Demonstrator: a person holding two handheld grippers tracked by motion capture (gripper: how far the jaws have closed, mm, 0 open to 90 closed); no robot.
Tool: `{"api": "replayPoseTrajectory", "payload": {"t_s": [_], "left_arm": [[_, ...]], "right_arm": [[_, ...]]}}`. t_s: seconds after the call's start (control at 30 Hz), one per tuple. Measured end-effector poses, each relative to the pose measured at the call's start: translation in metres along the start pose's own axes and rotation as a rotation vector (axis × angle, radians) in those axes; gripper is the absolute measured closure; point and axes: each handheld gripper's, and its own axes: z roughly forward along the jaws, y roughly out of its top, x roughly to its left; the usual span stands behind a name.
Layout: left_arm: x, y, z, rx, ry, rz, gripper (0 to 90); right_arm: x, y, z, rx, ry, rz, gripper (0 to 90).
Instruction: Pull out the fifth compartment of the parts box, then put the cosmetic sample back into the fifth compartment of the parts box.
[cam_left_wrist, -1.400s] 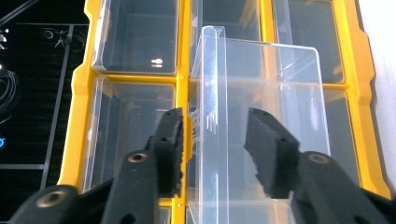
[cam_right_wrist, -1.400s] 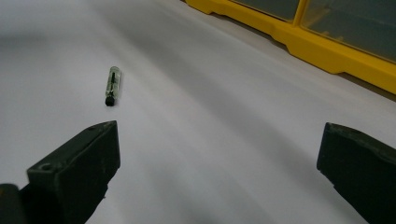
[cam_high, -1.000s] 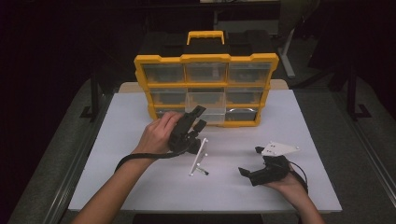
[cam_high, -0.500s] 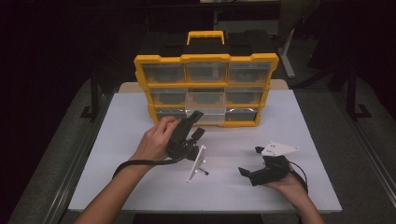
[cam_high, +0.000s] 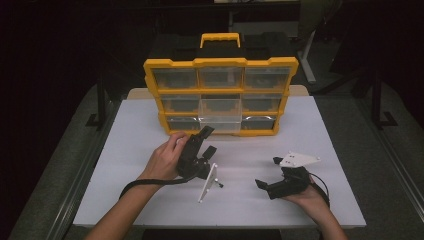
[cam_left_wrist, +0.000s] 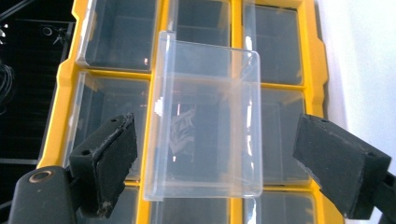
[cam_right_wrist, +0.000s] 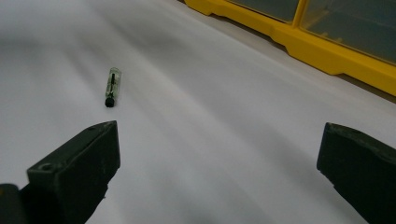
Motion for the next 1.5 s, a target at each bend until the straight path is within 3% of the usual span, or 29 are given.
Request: {"api": "replayPoseTrajectory", "payload": {"t_s": [0.93,1.5], "left_arm": [[-0.038,-0.006,-0.009,0.024,-0.014,-0.014,0.0],[-0.057,-0.009,-0.011,0.028,-0.052,-0.032,0.0]], "right_arm": [[0.0,0.0,0.0,0.003,-0.002,-0.004,0.0],[-0.001,-0.001,0.001,0.01,-0.002,-0.004,0.0]]}}
